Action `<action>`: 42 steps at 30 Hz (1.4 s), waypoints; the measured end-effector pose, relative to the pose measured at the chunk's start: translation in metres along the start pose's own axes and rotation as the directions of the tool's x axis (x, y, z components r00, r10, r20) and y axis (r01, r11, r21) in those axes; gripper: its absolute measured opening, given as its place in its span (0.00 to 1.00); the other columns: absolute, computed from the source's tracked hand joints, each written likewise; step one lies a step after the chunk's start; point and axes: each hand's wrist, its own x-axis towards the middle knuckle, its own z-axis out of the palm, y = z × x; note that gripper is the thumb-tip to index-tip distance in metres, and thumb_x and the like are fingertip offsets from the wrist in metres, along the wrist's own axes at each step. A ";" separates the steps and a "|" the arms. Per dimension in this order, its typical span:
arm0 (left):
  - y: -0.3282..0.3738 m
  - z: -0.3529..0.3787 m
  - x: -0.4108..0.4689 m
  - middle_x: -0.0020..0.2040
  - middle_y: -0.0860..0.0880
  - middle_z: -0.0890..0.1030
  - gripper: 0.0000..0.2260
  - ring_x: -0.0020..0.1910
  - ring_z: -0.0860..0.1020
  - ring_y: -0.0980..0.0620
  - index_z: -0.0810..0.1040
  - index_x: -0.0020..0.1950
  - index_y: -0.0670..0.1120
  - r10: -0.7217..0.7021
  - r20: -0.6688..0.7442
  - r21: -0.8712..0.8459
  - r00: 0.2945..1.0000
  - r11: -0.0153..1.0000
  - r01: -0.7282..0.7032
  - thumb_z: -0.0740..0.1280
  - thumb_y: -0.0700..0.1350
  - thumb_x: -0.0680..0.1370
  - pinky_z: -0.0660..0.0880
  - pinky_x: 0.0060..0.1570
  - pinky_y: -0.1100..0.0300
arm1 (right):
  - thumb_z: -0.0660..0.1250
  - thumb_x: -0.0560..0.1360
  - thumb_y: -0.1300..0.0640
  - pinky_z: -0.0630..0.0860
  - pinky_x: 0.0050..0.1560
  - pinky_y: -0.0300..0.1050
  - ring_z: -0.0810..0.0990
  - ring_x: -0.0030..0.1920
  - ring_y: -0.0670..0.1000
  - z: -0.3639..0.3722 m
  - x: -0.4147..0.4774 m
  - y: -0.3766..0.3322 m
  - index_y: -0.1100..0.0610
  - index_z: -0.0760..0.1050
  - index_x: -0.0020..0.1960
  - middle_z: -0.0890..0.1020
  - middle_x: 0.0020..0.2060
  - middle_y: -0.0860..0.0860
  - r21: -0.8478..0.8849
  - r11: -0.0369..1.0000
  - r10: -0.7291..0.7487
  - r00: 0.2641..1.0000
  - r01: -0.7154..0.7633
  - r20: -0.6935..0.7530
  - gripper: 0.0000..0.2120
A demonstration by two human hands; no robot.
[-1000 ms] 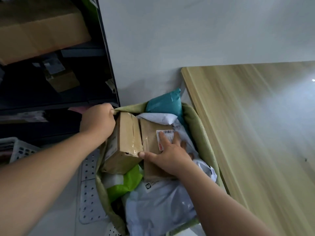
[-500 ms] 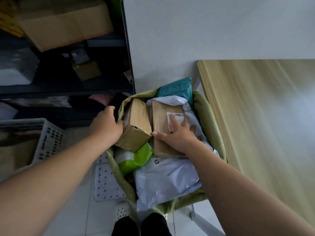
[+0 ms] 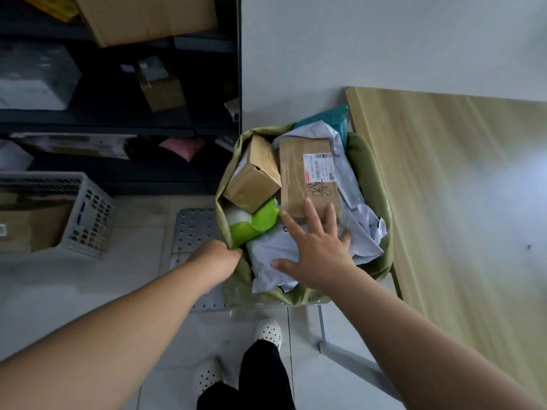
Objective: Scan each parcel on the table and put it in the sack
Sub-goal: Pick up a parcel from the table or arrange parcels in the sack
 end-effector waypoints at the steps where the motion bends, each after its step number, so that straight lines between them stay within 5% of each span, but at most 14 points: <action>1: -0.002 0.003 0.002 0.44 0.40 0.82 0.14 0.44 0.80 0.41 0.79 0.46 0.42 0.015 -0.013 -0.052 1.000 0.999 -0.016 0.62 0.52 0.77 0.71 0.38 0.57 | 0.60 0.71 0.26 0.45 0.70 0.78 0.25 0.75 0.65 0.004 0.003 -0.002 0.33 0.34 0.76 0.28 0.77 0.47 -0.003 1.000 0.007 1.000 -0.007 0.003 0.46; 11: -0.009 -0.018 -0.026 0.42 0.34 0.79 0.15 0.34 0.74 0.44 0.74 0.40 0.38 0.287 -0.162 -0.151 0.944 0.938 -0.311 0.60 0.47 0.80 0.66 0.36 0.56 | 0.61 0.72 0.28 0.69 0.64 0.69 0.29 0.76 0.65 0.033 0.013 -0.003 0.33 0.38 0.77 0.31 0.78 0.44 -0.009 0.998 0.060 0.998 -0.060 -0.033 0.43; 14: -0.008 -0.022 -0.035 0.40 0.33 0.79 0.15 0.33 0.72 0.46 0.73 0.38 0.37 0.315 -0.170 -0.163 0.934 0.926 -0.342 0.61 0.45 0.80 0.66 0.36 0.56 | 0.61 0.72 0.28 0.68 0.67 0.70 0.31 0.77 0.65 0.027 0.011 0.001 0.33 0.41 0.78 0.34 0.79 0.43 0.039 0.998 0.052 0.999 -0.052 0.015 0.42; 17: -0.012 -0.022 -0.038 0.31 0.43 0.77 0.15 0.31 0.72 0.47 0.74 0.33 0.43 0.260 -0.114 -0.140 0.959 0.951 -0.275 0.61 0.45 0.79 0.65 0.34 0.58 | 0.61 0.73 0.29 0.62 0.70 0.71 0.31 0.77 0.64 0.015 0.006 -0.001 0.33 0.44 0.78 0.34 0.79 0.43 0.060 0.997 0.040 0.993 -0.047 0.109 0.40; 20: -0.005 -0.036 -0.032 0.31 0.44 0.76 0.19 0.32 0.74 0.46 0.70 0.31 0.46 0.189 -0.090 -0.040 0.978 0.980 -0.193 0.61 0.55 0.78 0.65 0.34 0.58 | 0.61 0.76 0.34 0.61 0.69 0.69 0.49 0.78 0.63 -0.015 0.003 -0.007 0.38 0.60 0.76 0.53 0.80 0.46 0.045 0.997 0.062 0.991 -0.068 0.116 0.30; 22: 0.005 -0.053 -0.021 0.31 0.48 0.70 0.22 0.31 0.70 0.48 0.66 0.33 0.47 0.179 -0.215 0.053 0.960 0.984 -0.172 0.59 0.64 0.76 0.62 0.31 0.58 | 0.60 0.77 0.39 0.71 0.62 0.57 0.72 0.67 0.61 -0.044 0.006 -0.009 0.46 0.73 0.66 0.75 0.68 0.52 0.091 0.993 0.085 0.996 -0.081 -0.037 0.20; 25: 0.026 -0.081 0.003 0.36 0.49 0.73 0.20 0.36 0.73 0.47 0.68 0.39 0.47 0.204 -0.404 -0.004 0.892 0.974 -0.225 0.59 0.64 0.75 0.66 0.35 0.55 | 0.61 0.78 0.42 0.70 0.46 0.49 0.79 0.55 0.59 -0.080 0.024 -0.013 0.53 0.76 0.54 0.82 0.53 0.55 0.157 0.987 0.089 0.954 -0.045 -0.287 0.16; 29: 0.062 -0.107 0.042 0.54 0.47 0.78 0.19 0.53 0.76 0.44 0.74 0.59 0.47 0.233 -0.451 0.019 0.862 0.968 -0.251 0.62 0.60 0.77 0.68 0.44 0.56 | 0.64 0.77 0.43 0.67 0.63 0.56 0.67 0.69 0.62 -0.101 0.067 -0.016 0.54 0.72 0.66 0.73 0.67 0.57 0.165 0.986 0.086 0.900 -0.016 -0.428 0.22; 31: 0.085 -0.114 0.061 0.60 0.47 0.77 0.22 0.57 0.76 0.44 0.71 0.66 0.48 0.256 -0.420 0.046 0.871 0.964 -0.262 0.62 0.59 0.77 0.71 0.49 0.55 | 0.64 0.77 0.39 0.54 0.73 0.64 0.49 0.78 0.63 -0.102 0.092 -0.013 0.49 0.62 0.76 0.57 0.79 0.55 0.116 0.991 0.102 0.926 -0.063 -0.363 0.31; 34: 0.121 -0.117 0.089 0.62 0.47 0.77 0.22 0.58 0.76 0.44 0.69 0.69 0.50 0.303 -0.385 0.100 0.872 0.953 -0.286 0.61 0.57 0.78 0.74 0.52 0.53 | 0.61 0.75 0.32 0.44 0.71 0.75 0.32 0.77 0.66 -0.094 0.127 0.000 0.40 0.47 0.79 0.37 0.80 0.50 0.093 0.988 0.146 0.955 -0.125 -0.258 0.39; 42: 0.197 -0.105 0.155 0.61 0.44 0.77 0.18 0.58 0.75 0.42 0.74 0.65 0.46 0.405 -0.223 0.508 0.887 0.825 -0.249 0.62 0.55 0.79 0.74 0.52 0.52 | 0.44 0.71 0.22 0.45 0.70 0.76 0.28 0.75 0.66 -0.047 0.159 0.031 0.37 0.35 0.78 0.33 0.79 0.49 0.070 0.989 0.141 0.982 -0.133 -0.125 0.42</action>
